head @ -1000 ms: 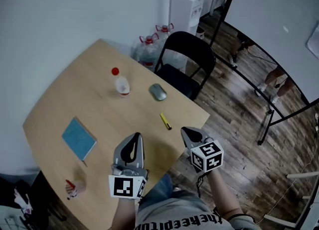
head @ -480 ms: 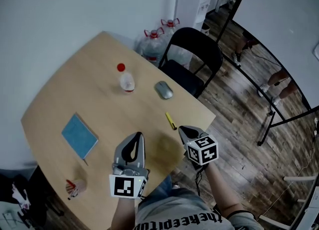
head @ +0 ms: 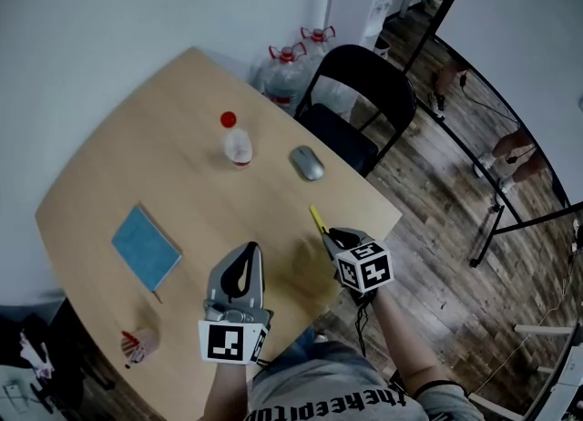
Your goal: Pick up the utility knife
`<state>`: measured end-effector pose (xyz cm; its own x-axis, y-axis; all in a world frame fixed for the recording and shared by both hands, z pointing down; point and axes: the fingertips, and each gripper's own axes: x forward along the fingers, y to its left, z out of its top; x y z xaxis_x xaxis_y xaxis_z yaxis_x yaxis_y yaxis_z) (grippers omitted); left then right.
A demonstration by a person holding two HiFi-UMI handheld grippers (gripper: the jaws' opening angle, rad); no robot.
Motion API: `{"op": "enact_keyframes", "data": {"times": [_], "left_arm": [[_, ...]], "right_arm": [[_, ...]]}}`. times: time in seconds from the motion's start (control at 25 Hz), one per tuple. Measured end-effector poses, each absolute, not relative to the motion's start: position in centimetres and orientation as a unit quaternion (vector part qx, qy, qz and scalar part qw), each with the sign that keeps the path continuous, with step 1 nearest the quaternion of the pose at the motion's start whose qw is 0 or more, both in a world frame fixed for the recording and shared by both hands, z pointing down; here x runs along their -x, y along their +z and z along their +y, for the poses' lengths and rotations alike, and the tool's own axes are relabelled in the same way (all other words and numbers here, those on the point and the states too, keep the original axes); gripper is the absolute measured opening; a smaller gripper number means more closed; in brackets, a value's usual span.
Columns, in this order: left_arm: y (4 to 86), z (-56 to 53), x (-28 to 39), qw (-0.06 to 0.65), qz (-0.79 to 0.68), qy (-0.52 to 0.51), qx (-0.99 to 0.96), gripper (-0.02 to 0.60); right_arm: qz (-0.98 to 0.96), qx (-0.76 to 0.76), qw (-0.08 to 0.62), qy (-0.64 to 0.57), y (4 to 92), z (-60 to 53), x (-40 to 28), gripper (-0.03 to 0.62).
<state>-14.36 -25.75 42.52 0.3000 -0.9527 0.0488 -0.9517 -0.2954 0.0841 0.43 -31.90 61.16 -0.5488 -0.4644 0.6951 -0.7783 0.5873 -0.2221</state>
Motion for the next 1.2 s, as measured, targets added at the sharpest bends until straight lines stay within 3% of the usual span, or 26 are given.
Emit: {"op": "enact_keyframes", "data": {"times": [0.6,1.2], "left_arm": [[43.9,-26.3,16.3,0.073,-0.605,-0.005,-0.793,0.02],[44.4,-26.5,17.2,0.079,-0.614,0.001,-0.786,0.02]], "right_arm": [[-0.823,-0.362,0.348,0.266,64.5,-32.6,0.5,0.167],[-0.798,-0.374,0.418,0.223,67.2,-33.2,-0.1,0.146]]}}
